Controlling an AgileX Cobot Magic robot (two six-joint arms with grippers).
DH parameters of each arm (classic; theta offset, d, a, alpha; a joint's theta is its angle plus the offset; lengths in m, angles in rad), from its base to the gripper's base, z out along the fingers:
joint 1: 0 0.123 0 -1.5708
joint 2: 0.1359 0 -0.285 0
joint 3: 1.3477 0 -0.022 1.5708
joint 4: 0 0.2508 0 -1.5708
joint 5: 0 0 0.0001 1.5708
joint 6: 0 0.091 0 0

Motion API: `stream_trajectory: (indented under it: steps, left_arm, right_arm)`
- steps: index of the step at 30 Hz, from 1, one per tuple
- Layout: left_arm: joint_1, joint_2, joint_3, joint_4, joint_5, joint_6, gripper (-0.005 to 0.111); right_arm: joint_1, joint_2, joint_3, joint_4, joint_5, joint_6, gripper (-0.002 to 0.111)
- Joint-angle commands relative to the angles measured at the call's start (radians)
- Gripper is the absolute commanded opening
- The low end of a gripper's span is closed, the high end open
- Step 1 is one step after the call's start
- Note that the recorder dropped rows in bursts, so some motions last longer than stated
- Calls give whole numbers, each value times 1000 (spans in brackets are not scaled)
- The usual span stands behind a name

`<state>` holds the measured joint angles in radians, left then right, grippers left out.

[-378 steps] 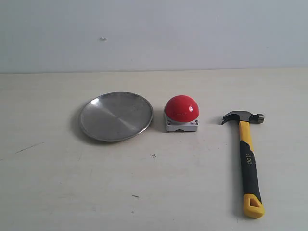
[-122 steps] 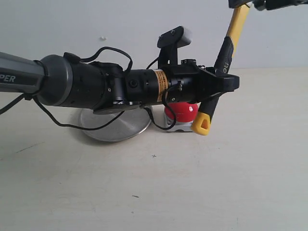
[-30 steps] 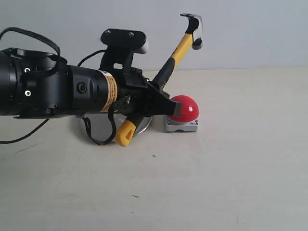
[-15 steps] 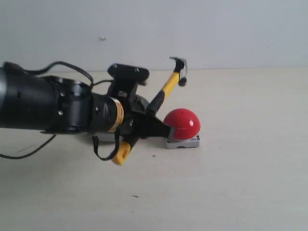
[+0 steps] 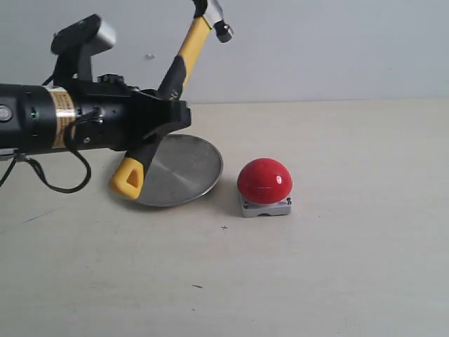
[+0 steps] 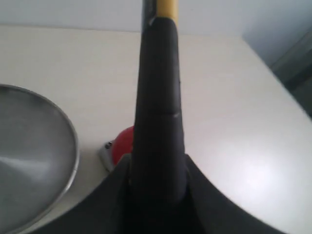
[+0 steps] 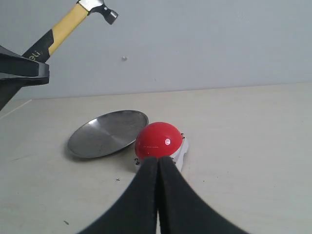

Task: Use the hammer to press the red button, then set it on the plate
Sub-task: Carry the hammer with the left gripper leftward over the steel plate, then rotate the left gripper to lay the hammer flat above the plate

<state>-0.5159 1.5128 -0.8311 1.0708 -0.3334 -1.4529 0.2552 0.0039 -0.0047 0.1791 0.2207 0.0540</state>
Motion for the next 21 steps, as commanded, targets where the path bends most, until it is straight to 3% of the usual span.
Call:
stream_trajectory:
  steps: [1, 4, 6, 9, 15, 21]
  left_arm:
    - [177, 55, 17, 109, -420, -157, 0]
    - [287, 153, 17, 163, -575, -206, 0]
    - [322, 237, 17, 151, -659, -205, 0]
    - [337, 326, -8, 139, -720, -222, 0]
    - [339, 555, -126, 99, -872, -410, 0]
    - [357, 643, -172, 46, -872, -447, 0]
  right_arm:
    - [1, -4, 5, -1, -7, -2, 0]
    - [1, -4, 5, -1, -7, -2, 0]
    - [1, -4, 5, -1, -7, -2, 0]
    - [1, -4, 5, -1, -7, -2, 0]
    - [1, -4, 5, -1, -7, -2, 0]
    - [1, -4, 5, -1, -7, 0, 0]
